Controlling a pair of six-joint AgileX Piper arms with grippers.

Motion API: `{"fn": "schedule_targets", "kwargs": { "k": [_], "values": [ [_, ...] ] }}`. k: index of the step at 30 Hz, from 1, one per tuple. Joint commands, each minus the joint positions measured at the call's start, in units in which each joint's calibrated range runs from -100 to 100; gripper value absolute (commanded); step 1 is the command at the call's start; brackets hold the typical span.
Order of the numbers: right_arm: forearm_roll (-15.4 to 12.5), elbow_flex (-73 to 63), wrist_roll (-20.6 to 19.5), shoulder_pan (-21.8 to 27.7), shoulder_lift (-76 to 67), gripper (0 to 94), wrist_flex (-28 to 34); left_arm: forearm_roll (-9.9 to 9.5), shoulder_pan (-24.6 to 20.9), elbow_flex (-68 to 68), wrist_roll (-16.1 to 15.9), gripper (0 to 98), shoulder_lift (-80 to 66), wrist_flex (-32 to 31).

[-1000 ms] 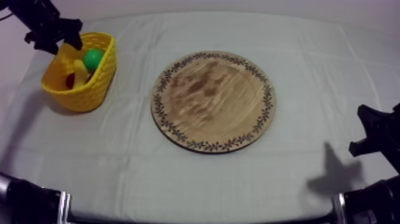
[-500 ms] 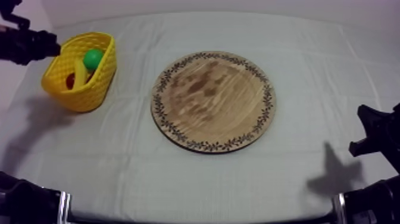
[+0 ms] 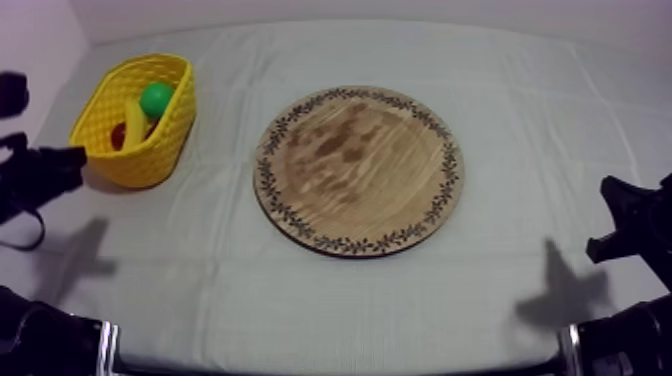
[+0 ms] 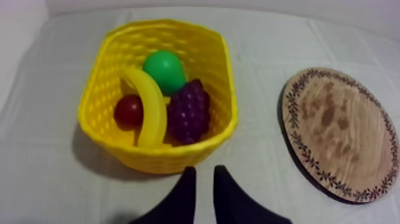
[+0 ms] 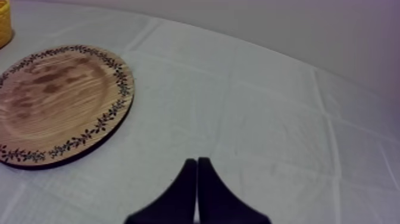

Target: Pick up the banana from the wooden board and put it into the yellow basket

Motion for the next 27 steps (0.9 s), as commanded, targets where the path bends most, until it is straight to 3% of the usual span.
{"fn": "schedule_targets", "kwargs": {
  "k": [1,9,13,21,27],
  "values": [
    [0.0,0.1,0.0,0.0,0.0,0.2,0.0,-1.12,1.0,6.8,2.1,4.4,-7.0,-1.2],
    [0.0,0.1,0.0,0.0,0.0,0.2,0.0,-2.46,0.8,15.1,5.3,0.3,-20.1,-1.1],
    [0.0,0.1,0.0,0.0,0.0,0.2,0.0,-2.79,-0.8,16.1,4.1,0.1,-24.0,-0.4],
    [0.0,0.1,0.0,0.0,0.0,0.2,0.0,-5.47,-3.7,17.1,2.8,0.0,-32.1,-0.1],
    [0.0,0.1,0.0,0.0,0.0,0.2,0.0,-5.87,-4.8,18.4,6.3,0.0,-34.2,-2.8]
  ]
}}
